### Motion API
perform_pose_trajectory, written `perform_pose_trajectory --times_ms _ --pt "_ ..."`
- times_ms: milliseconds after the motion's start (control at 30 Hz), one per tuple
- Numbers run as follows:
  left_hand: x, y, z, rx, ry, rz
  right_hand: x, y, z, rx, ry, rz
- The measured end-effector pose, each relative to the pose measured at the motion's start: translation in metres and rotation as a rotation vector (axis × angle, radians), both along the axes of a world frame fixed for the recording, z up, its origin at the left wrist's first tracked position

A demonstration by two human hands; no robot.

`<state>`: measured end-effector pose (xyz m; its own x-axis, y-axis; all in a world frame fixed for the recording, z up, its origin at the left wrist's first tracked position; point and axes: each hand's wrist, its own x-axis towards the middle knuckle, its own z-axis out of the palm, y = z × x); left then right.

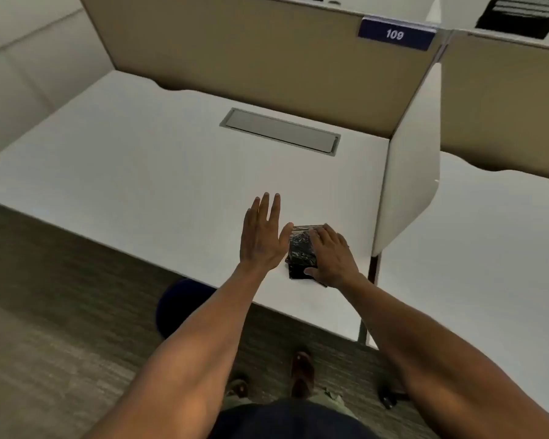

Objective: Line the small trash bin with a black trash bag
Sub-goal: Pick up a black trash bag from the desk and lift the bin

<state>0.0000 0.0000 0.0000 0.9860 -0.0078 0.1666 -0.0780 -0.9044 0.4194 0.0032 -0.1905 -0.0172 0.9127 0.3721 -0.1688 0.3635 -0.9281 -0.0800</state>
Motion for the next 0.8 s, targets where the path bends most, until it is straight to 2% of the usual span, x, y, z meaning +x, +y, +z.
perform_pose_trajectory --times_ms 300,500,667,800 --pt "0.000 -0.032 -0.040 -0.045 0.187 0.096 0.026 -0.014 -0.033 0.003 0.156 0.051" --pt "-0.005 -0.038 -0.057 -0.159 0.270 0.199 0.034 -0.025 -0.040 0.123 0.181 0.025" --pt "-0.014 -0.044 -0.060 -0.389 0.299 0.357 0.042 -0.035 -0.033 0.411 0.143 -0.077" --pt "-0.018 -0.044 -0.055 -0.582 0.318 0.392 0.047 -0.039 -0.017 0.655 0.054 -0.153"
